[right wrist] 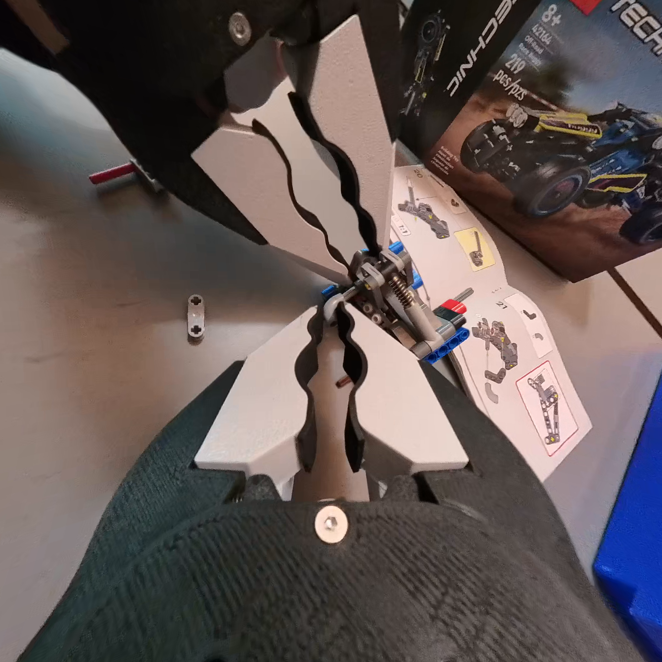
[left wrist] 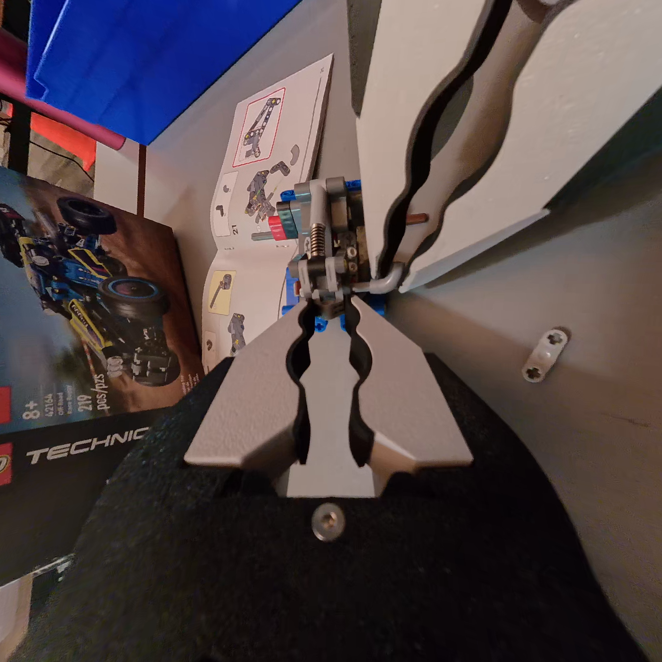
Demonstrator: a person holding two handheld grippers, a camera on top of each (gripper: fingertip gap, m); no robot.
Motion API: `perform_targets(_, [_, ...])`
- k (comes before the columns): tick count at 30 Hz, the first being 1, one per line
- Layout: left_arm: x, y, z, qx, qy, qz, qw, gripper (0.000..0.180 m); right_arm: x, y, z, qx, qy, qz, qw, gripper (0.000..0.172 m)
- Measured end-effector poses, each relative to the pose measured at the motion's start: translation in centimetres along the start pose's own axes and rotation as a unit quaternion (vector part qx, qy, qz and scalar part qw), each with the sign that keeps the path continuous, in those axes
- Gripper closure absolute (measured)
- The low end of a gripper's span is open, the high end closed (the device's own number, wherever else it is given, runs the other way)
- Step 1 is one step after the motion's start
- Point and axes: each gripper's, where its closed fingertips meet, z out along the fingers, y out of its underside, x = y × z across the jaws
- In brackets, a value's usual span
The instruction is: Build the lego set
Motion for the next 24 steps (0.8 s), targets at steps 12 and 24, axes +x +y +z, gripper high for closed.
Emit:
perform_targets(12, [-0.1,0.1,0.4,0.012,0.044,-0.044,0.998,0.167,0.7,0.0,0.3,0.018,0.005,-0.041,0.999,0.167])
perform_targets(24, [-0.1,0.1,0.6,0.017,0.067,-0.074,0.995,0.167,1.0,-0.3,0.4,0.035,0.037,-0.032,0.998,0.166])
